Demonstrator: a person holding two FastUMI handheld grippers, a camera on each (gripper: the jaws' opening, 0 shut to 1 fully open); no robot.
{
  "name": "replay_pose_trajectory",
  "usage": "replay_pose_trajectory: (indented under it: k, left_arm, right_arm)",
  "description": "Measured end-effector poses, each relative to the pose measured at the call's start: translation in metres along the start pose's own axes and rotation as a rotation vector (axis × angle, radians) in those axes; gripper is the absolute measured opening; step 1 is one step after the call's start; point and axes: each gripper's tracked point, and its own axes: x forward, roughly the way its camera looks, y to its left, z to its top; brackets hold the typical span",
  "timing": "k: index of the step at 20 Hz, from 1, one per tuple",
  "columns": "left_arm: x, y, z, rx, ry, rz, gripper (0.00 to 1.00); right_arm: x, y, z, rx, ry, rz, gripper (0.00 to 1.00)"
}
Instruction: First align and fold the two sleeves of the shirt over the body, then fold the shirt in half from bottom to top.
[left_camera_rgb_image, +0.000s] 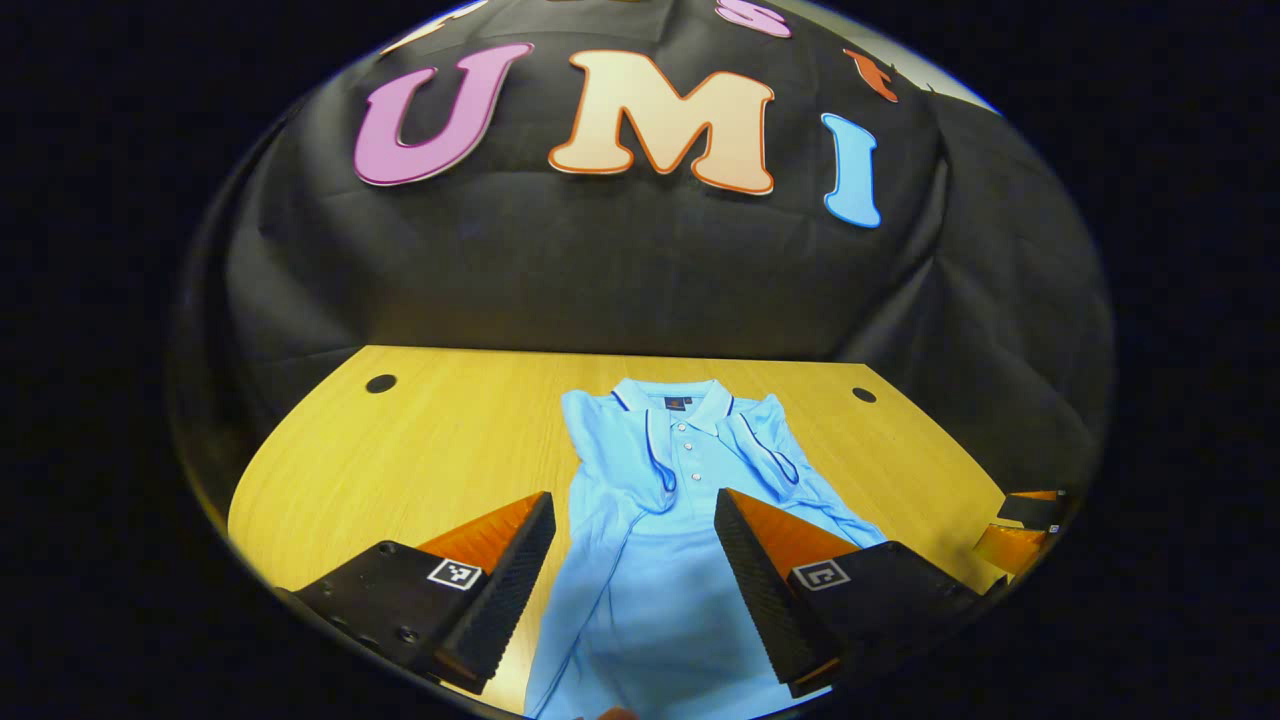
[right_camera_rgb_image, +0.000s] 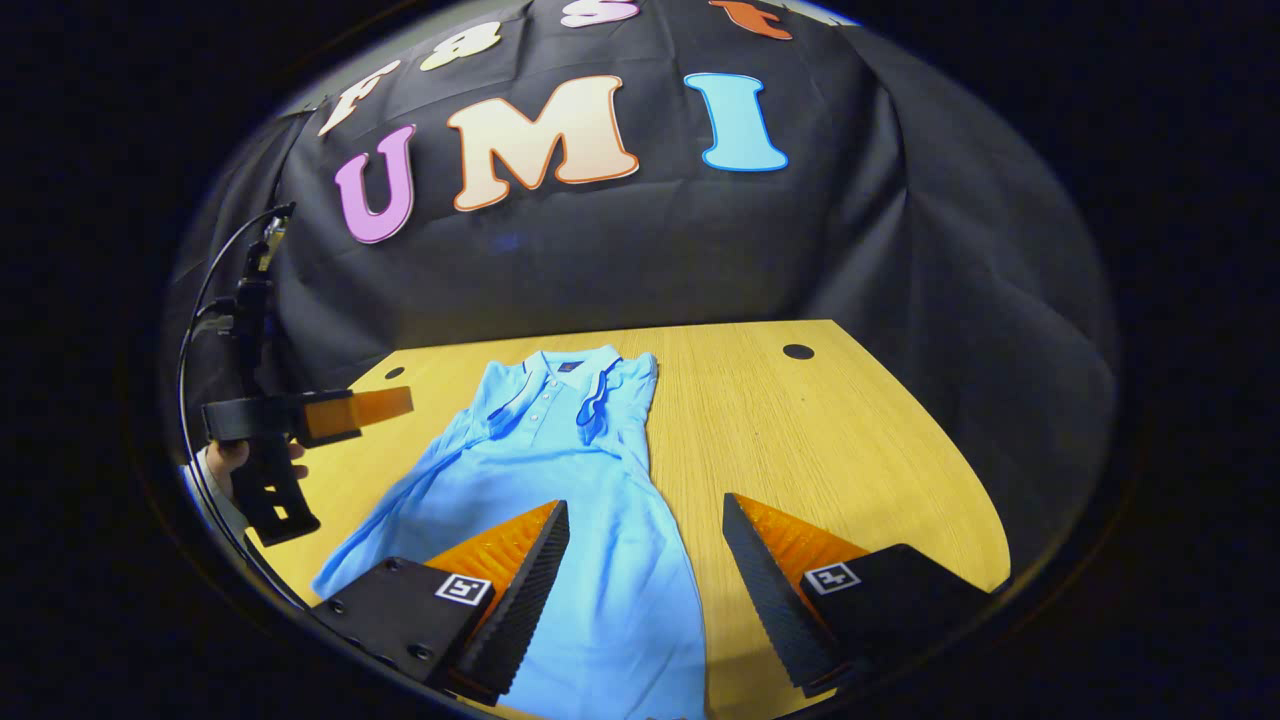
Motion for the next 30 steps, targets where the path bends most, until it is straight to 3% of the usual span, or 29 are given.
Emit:
replay_pose_trajectory:
  k: [6, 14, 24, 27, 28, 30]
  left_arm:
    - [-0.073, 0.015, -0.048, -0.007, 0.040, 0.056, 0.96]
    - [-0.145, 0.024, -0.147, 0.012, 0.162, 0.088, 0.96]
    - [-0.156, 0.039, -0.223, 0.036, 0.278, 0.130, 0.96]
    - [-0.153, 0.036, -0.220, 0.061, 0.249, 0.116, 0.96]
    - [-0.152, 0.035, -0.219, 0.056, 0.242, 0.116, 0.98]
    - [-0.152, 0.033, -0.219, 0.054, 0.227, 0.114, 0.98]
  right_arm:
    - [-0.038, -0.006, -0.036, -0.020, 0.024, 0.014, 0.98]
    - [-0.060, -0.020, -0.105, -0.063, 0.112, -0.024, 0.98]
    - [-0.070, -0.020, -0.168, -0.110, 0.225, -0.062, 0.97]
    - [-0.070, -0.021, -0.176, -0.070, 0.250, -0.069, 0.98]
    - [-0.072, -0.020, -0.178, -0.047, 0.266, -0.070, 0.93]
    - [-0.072, -0.015, -0.181, -0.048, 0.269, -0.059, 0.97]
